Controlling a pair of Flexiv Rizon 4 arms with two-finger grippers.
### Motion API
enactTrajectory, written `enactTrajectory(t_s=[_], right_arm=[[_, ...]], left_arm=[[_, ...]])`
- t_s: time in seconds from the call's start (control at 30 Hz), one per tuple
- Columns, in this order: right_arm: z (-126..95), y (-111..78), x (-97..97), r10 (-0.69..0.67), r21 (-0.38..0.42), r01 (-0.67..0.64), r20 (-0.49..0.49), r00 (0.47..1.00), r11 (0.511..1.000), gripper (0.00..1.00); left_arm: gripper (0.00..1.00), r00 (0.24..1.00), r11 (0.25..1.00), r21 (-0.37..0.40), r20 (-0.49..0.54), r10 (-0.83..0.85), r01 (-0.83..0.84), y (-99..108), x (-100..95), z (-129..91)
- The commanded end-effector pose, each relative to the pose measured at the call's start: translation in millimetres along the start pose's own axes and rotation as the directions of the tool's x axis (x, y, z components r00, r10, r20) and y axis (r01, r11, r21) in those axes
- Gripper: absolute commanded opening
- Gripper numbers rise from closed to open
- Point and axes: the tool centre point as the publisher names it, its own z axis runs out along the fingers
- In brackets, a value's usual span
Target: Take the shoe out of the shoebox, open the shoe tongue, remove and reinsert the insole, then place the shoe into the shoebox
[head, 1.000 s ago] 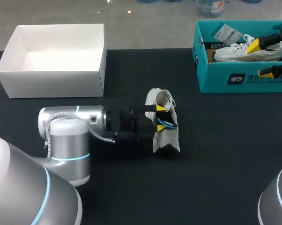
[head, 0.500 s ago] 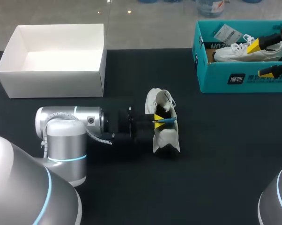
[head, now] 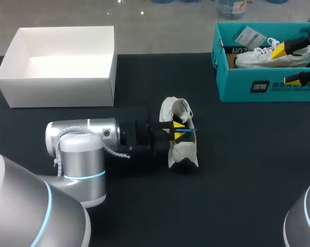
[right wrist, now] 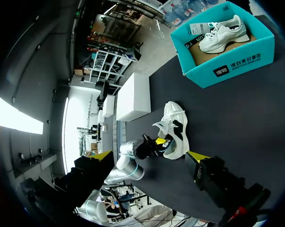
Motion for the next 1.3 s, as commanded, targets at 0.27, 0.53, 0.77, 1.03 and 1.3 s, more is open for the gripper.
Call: enactTrajectory(t_s=[0.27, 0.53, 0.77, 1.03, 1.3], right_arm=[[0.9, -0.3, 0.0, 0.002, -0.001, -0.002, 0.003, 1.0, 1.0, 1.0], [0.9, -0.3, 0.0, 0.002, -0.001, -0.002, 0.003, 1.0, 1.0, 1.0], [0.9, -0.3, 0.0, 0.002, -0.001, -0.002, 0.003, 1.0, 1.0, 1.0], [0.9, -0.3, 0.0, 0.002, -0.001, -0.002, 0.003, 1.0, 1.0, 1.0], [0.9, -0.3, 0.0, 0.002, -0.001, -0.002, 0.003, 1.0, 1.0, 1.0]], left_arm=[[0.48, 1.0, 0.998, 0.055, -0.014, 0.026, -0.025, -33.1, 8.1, -19.3], [0.11, 0.999, 0.999, 0.047, -0.037, 0.014, -0.012, -26.4, 16.1, -15.2], [0.08, 0.999, 0.999, 0.035, -0.043, 0.014, -0.013, -22.4, 16.0, -12.8], [0.0, 0.998, 1.0, -0.004, -0.059, 0.011, -0.011, -10.2, 16.4, -8.2], [0.0, 0.999, 0.998, -0.059, -0.046, 0.01, -0.013, 4.8, 11.7, -4.2]])
